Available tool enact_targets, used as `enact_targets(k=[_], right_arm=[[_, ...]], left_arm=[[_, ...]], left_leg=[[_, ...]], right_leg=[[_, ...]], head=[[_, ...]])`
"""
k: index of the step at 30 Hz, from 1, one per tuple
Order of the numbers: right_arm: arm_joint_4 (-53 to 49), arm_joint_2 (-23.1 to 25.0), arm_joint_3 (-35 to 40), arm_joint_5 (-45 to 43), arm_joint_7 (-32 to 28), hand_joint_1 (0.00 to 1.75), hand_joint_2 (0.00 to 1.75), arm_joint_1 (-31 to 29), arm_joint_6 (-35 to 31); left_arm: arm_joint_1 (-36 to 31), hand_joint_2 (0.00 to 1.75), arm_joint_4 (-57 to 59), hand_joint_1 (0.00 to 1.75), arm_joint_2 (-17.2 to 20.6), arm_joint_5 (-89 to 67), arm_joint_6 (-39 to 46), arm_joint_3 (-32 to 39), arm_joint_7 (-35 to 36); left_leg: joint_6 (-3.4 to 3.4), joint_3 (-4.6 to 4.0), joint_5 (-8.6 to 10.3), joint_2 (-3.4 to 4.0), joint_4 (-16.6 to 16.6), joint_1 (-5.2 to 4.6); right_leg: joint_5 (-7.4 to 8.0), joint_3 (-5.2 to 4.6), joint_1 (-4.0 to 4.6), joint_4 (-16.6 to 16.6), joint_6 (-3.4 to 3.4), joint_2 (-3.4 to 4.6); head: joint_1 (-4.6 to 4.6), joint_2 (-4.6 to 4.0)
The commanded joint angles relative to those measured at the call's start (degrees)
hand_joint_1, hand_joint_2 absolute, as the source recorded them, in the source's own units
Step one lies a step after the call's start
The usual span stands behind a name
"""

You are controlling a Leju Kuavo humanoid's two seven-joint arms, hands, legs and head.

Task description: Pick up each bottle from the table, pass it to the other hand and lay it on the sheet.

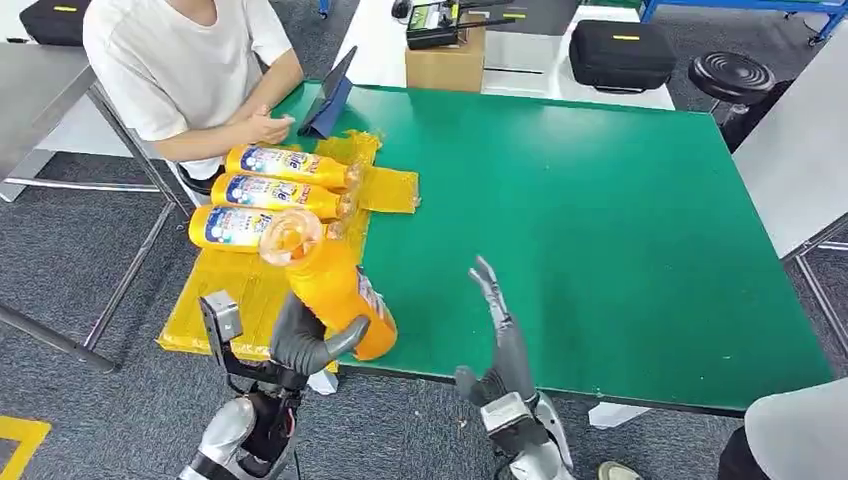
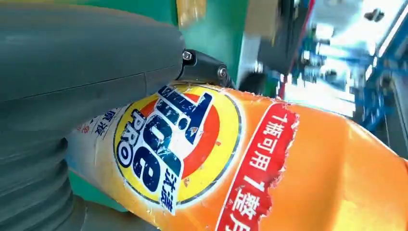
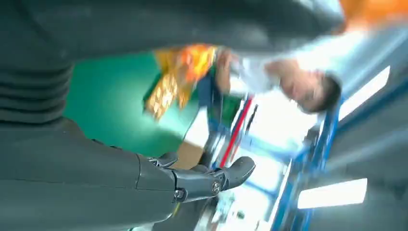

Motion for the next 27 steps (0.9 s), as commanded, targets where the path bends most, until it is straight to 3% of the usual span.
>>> enact_targets(k=[1, 10, 12, 13, 16, 19, 27], right_arm=[[-10.0, -5.2, -6.5, -1.3, 0.1, 0.0, 0.0, 5.7, -3.8], [-12.9, -5.6, -10.0, -0.8, 0.1, 0.0, 0.0, 7.2, -6.0], [-14.0, -5.5, -11.5, -0.6, 0.1, 0.0, 0.0, 7.7, -6.0], [-14.6, -5.1, -12.4, -0.4, 0.1, 0.0, 0.0, 7.9, -4.8], [-14.6, -3.7, -13.1, 1.2, 0.1, 0.0, 0.0, 7.6, -1.8], [-13.2, -2.6, -11.8, 1.9, 0.1, 0.0, 0.0, 6.2, 0.8], [-11.3, -1.9, -11.1, 1.3, 0.1, 0.0, 0.0, 3.8, 4.6]], left_arm=[[0.8, 1.75, -1.2, 1.75, 2.1, -4.8, 4.2, 5.9, -0.8], [1.4, 1.75, -2.6, 1.75, 2.9, -10.7, 7.8, 7.2, -1.6], [0.8, 1.75, -2.4, 1.75, 3.6, -18.6, 12.3, 7.1, -2.1], [-0.2, 1.75, -1.5, 1.75, 4.1, -30.1, 18.6, 6.1, -2.2], [-3.7, 1.75, 4.4, 1.75, 4.2, -57.5, 27.4, 3.9, 4.8], [-7.3, 1.75, 11.6, 1.75, 2.6, -69.5, 26.6, 2.4, 10.5], [-14.5, 1.75, 22.6, 1.75, 2.9, -75.7, 21.6, 3.7, 15.9]], left_leg=[[-0.05, 0.31, -0.16, -0.01, 0.0, 0.0], [-0.05, 0.15, -0.08, 0.01, 0.0, 0.0], [-0.05, 0.13, -0.07, -0.01, 0.0, -0.01], [-0.08, 0.29, -0.16, -0.03, 0.0, 0.02], [-0.1, 0.47, -0.25, -0.03, 0.0, 0.01], [-0.06, 0.18, -0.01, -0.15, -0.1, -0.02], [-0.06, 0.17, -0.01, 0.0, -0.1, 0.01]], right_leg=[[-0.17, 0.33, 0.02, 0.0, -0.1, -0.09], [-0.09, 0.15, 0.02, 0.0, -0.08, -0.04], [-0.09, 0.13, 0.0, 0.0, -0.07, -0.06], [-0.18, 0.31, 0.04, 0.0, -0.13, -0.11], [-0.29, 0.49, 0.05, 0.0, -0.19, -0.14], [-0.1, 0.21, 0.0, 0.0, -0.09, -0.23], [-0.02, 0.17, 0.02, 0.0, -0.09, -0.11]], head=[[0.0, 0.02], [0.0, 0.02], [0.0, 0.02], [0.0, 0.02], [0.02, 0.0], [0.0, 0.0], [0.0, 0.02]])
